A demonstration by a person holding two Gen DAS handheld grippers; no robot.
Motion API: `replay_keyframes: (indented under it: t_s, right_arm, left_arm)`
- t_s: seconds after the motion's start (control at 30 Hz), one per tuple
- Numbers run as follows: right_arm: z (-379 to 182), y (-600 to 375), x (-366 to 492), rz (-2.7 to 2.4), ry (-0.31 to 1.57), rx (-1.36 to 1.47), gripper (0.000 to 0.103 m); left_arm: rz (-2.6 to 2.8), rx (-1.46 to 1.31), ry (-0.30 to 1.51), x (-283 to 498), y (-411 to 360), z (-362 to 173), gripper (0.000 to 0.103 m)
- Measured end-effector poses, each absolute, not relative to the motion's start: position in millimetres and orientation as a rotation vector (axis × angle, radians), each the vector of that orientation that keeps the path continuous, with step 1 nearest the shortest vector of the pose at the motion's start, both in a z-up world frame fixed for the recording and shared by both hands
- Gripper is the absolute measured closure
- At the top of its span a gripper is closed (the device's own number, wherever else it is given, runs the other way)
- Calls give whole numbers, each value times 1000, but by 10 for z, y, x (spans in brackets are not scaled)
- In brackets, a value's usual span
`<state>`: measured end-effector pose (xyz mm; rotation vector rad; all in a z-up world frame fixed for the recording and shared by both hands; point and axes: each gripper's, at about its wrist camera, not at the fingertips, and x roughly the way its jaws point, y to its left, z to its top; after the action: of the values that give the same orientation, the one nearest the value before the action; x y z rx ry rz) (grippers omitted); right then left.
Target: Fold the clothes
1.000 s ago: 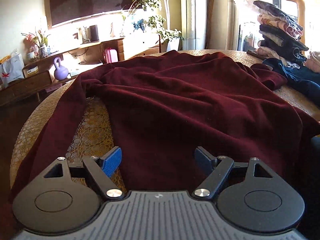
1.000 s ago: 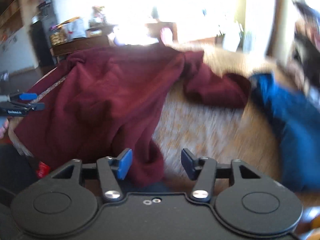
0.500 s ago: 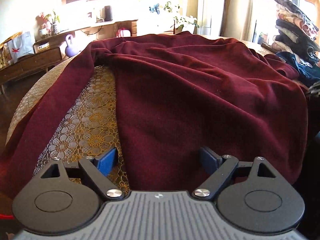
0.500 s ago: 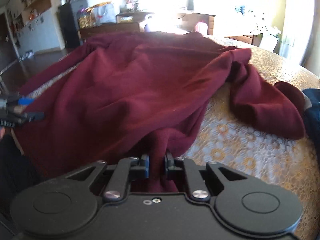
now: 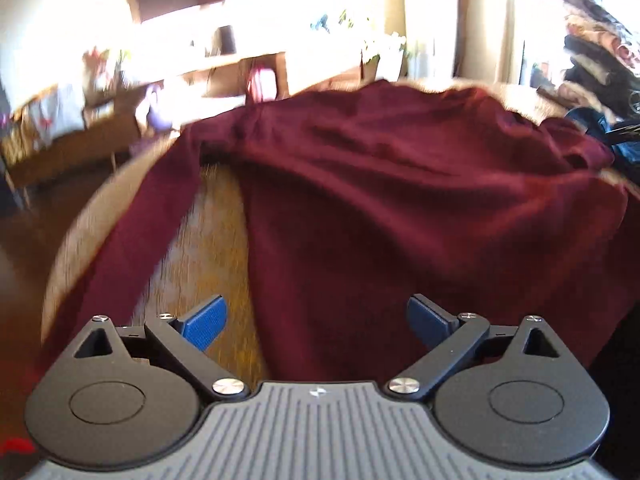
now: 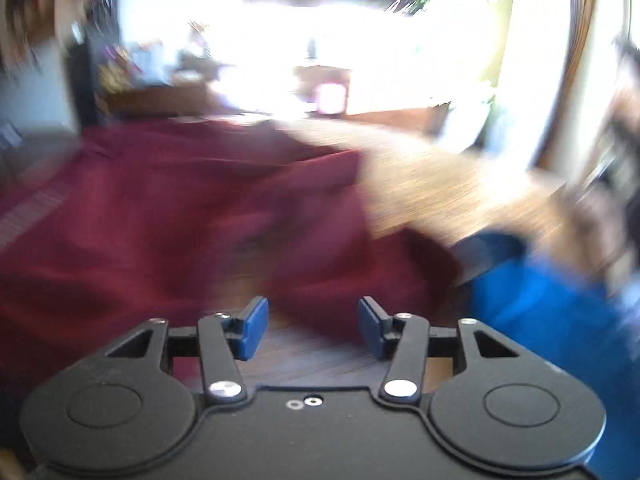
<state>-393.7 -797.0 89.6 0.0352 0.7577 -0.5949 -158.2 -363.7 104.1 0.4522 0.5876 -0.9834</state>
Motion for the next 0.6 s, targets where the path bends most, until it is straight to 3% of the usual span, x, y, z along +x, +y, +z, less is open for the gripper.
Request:
replay_keyframes:
  t_s: [0.3, 0.47, 0.6]
  right_arm:
    - [607, -8099, -4257, -357, 888, -112, 0]
    - [490, -8127, -4150, -377, 821, -88, 0]
    - [851, -8245, -4104, -398, 690, -12, 0]
  left_arm:
    - [-985, 549, 667, -1597, -4054, 812, 5]
    - [-966, 522, 713, -1543, -4086, 778, 2]
    - [-961, 503, 712, -1537, -4086, 749, 0]
